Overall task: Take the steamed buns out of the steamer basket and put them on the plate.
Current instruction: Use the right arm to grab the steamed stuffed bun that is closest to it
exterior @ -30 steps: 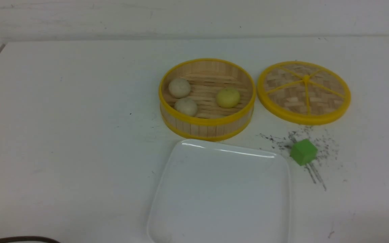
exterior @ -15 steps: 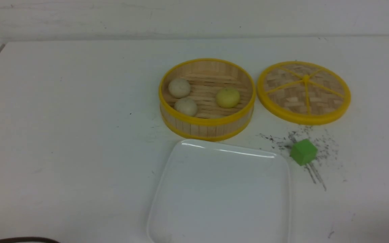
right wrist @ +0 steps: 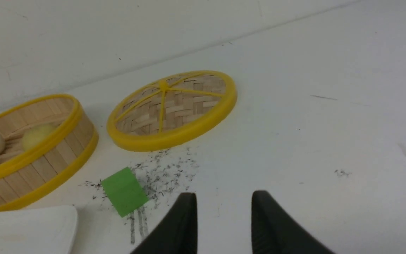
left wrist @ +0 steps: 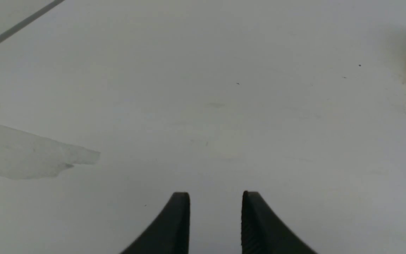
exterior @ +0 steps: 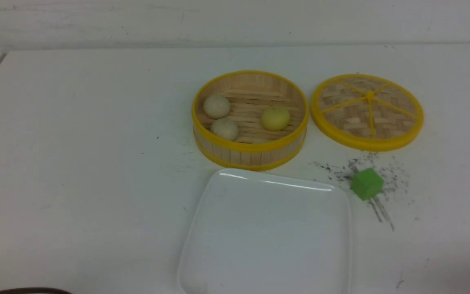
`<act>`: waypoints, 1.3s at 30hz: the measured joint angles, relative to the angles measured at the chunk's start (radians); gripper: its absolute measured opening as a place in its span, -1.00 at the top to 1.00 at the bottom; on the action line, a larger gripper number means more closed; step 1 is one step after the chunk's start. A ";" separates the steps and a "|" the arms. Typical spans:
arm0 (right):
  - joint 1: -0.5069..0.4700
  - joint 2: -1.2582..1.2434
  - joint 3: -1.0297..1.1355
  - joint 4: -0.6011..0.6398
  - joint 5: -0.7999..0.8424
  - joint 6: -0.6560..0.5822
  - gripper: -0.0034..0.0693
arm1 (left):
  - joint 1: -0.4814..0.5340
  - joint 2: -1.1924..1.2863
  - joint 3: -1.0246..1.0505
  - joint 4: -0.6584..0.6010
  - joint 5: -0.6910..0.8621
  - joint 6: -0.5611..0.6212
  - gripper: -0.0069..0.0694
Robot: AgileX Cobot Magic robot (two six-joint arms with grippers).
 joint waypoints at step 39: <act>0.008 0.000 -0.214 0.409 0.145 -0.278 0.25 | 0.000 0.000 0.008 -0.162 -0.433 -0.452 0.18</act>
